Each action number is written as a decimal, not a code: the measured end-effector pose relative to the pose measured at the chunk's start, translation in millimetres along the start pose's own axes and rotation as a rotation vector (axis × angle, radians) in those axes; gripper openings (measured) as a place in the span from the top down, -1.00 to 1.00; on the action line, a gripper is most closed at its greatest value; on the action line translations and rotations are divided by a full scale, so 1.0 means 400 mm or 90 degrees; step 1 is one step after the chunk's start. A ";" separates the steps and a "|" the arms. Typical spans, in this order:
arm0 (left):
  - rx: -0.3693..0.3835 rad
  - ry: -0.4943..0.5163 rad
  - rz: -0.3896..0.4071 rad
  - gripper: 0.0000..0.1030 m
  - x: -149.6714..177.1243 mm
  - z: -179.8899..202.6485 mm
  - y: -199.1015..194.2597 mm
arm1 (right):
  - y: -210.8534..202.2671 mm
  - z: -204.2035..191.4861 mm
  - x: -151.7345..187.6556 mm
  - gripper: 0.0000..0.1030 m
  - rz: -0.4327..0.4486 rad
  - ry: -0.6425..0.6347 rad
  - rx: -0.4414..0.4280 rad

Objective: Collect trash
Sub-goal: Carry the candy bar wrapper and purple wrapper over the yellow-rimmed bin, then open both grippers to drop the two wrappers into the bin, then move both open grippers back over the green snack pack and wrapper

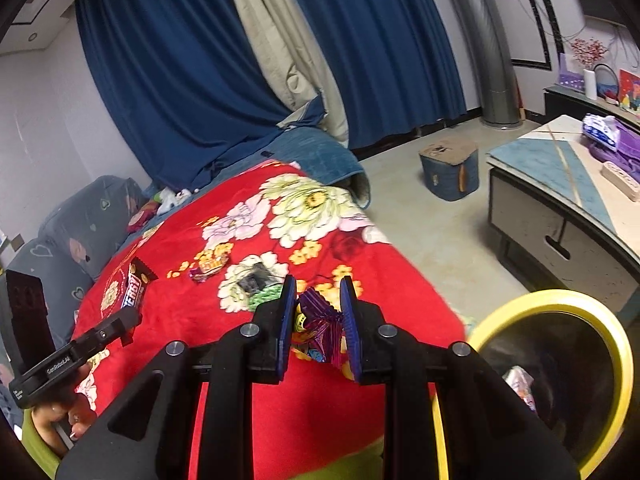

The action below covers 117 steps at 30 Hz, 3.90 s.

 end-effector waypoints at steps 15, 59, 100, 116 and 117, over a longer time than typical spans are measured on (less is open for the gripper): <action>0.044 0.088 -0.038 0.82 0.092 0.167 0.051 | -0.131 0.152 0.043 0.58 0.034 0.017 0.085; 0.115 0.314 -0.251 0.79 0.365 0.501 0.385 | -0.269 0.555 0.254 0.18 0.025 0.271 0.196; -0.180 -0.010 0.084 -0.79 -0.095 -0.101 0.061 | 0.033 -0.043 0.000 -0.41 -0.008 -0.058 0.007; -0.217 -0.110 0.091 -0.79 -0.142 -0.292 0.038 | 0.246 -0.215 -0.004 -0.53 -0.078 -0.174 -0.032; -0.216 -0.120 0.087 -0.79 -0.141 -0.304 0.042 | 0.264 -0.220 -0.003 -0.53 -0.087 -0.182 -0.033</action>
Point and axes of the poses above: each gripper's, at about its wrist camera, not at the fingertips, and y roughly the way its jaws point, z to its right, x to its underside, the point moved 8 cm from there along y, roughly the way its jaws point, and after that the axes turned 8 degrees about -y, right-handed, at the moved point
